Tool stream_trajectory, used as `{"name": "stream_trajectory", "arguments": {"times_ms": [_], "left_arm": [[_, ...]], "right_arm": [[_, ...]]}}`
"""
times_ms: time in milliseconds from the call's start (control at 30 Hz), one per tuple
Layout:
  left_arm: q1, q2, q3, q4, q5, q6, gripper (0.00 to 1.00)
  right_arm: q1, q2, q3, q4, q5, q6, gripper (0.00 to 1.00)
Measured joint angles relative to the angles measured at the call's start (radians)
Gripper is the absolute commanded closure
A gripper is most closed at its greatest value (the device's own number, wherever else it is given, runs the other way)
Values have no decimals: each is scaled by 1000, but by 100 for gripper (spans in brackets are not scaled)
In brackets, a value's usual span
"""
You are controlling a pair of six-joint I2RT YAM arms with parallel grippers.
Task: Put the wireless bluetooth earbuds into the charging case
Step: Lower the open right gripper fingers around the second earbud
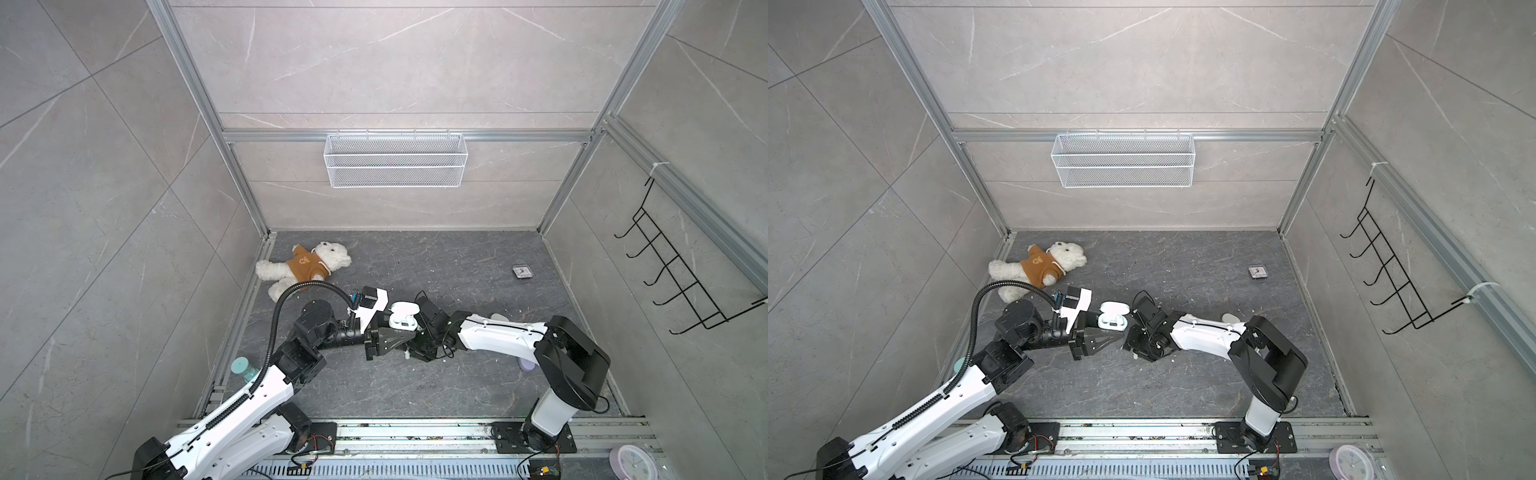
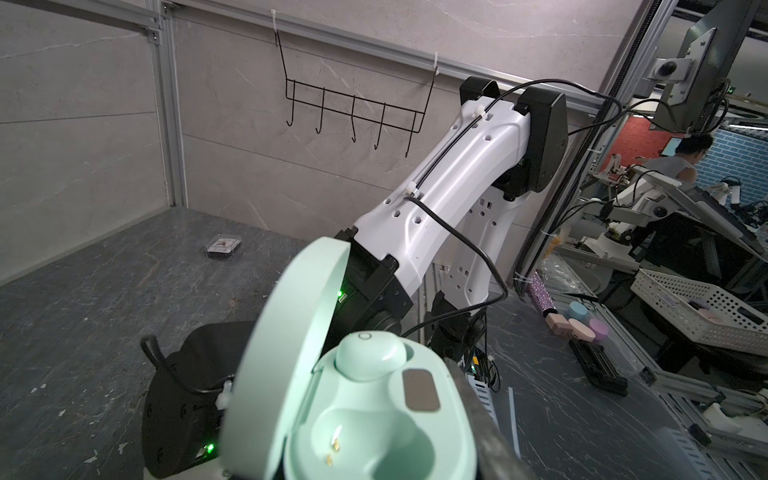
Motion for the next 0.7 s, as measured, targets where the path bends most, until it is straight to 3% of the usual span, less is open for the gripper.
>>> {"name": "stream_trajectory", "arguments": {"times_ms": [367,700], "left_arm": [[0,-13,-2,-1,-1,0,68],[0,-36,-2,-11,-4,12,68]], "right_arm": [[0,35,55,-18,-16,-35,44],[20,62,129,-274,58,-158,44]]}}
